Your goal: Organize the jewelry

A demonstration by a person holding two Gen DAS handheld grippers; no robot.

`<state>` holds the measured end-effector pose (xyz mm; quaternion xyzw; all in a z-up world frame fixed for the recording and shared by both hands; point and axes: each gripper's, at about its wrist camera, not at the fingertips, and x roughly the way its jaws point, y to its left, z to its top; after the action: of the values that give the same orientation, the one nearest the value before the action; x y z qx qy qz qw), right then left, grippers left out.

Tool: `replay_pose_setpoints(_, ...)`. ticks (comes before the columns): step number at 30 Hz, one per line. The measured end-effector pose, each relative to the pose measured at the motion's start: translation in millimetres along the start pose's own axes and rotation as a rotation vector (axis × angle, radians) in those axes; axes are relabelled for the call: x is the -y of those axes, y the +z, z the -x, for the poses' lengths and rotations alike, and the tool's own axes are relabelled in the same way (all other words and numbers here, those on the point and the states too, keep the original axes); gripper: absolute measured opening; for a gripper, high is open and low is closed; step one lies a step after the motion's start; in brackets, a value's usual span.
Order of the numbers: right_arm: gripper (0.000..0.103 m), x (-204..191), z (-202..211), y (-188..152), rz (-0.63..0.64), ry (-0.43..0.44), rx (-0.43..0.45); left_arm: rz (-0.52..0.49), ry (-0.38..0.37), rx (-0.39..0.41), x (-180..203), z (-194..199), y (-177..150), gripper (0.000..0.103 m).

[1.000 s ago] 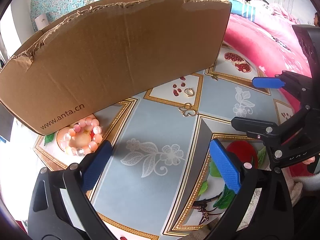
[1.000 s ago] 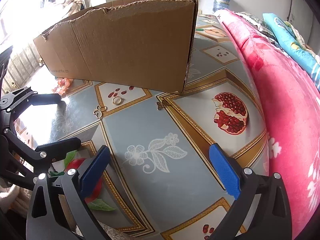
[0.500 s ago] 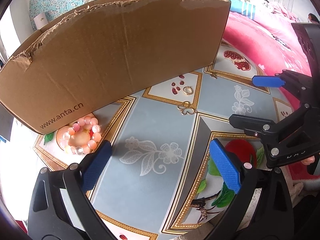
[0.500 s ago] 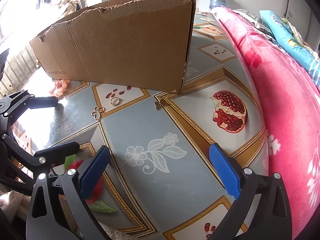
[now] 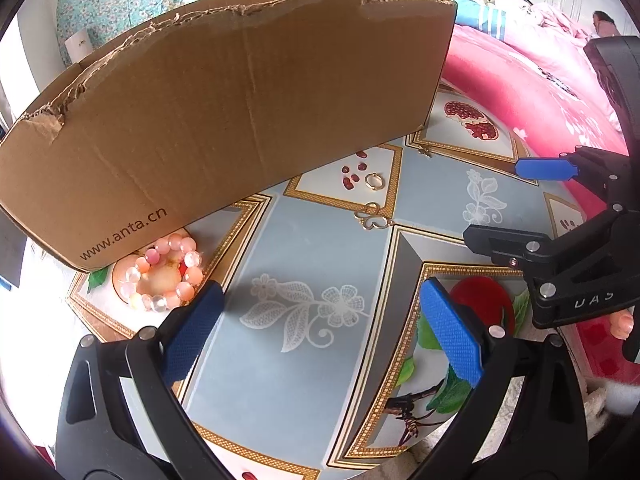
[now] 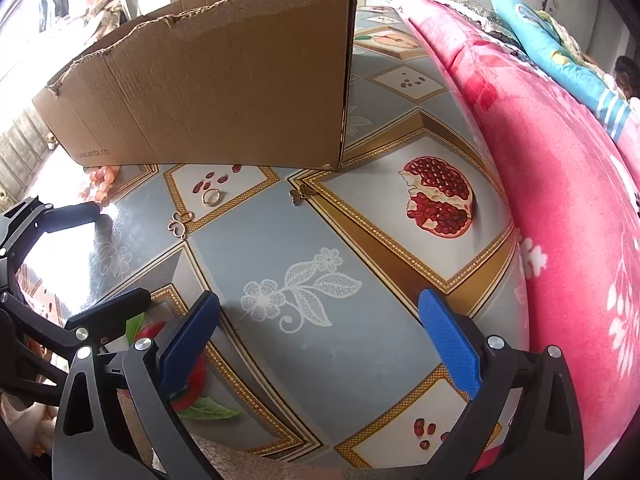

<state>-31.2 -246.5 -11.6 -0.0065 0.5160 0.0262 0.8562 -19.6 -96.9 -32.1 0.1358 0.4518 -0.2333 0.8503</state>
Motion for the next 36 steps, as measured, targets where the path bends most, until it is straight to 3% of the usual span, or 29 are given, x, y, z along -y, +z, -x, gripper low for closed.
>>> replay_pose_setpoints(10, 0.097, -1.8, 0.6, -0.6, -0.167, -0.086, -0.085, -0.021, -0.017, 0.011, -2.6, 2.2, -3.1, 0.095)
replay_pose_setpoints(16, 0.097, -3.2, 1.6, -5.9, -0.192, -0.096, -0.086, 0.004, 0.003, 0.017, -0.6, 3.7, -5.6, 0.095)
replay_pose_setpoints(24, 0.097, -1.1, 4.2, -11.9, -0.149, -0.072, -0.052, 0.027, 0.020, 0.020, 0.6, 4.8, -7.2, 0.095)
replay_pose_setpoints(30, 0.097, 0.7, 6.7, -16.4, -0.083, -0.040, -0.014, 0.042, 0.038, 0.066, 2.8, 6.4, -13.2, 0.096)
replay_pose_setpoints(36, 0.097, 1.4, 8.3, -21.8, -0.022, -0.010, 0.060, 0.047, 0.038, 0.087, 1.7, 8.6, -16.3, 0.096)
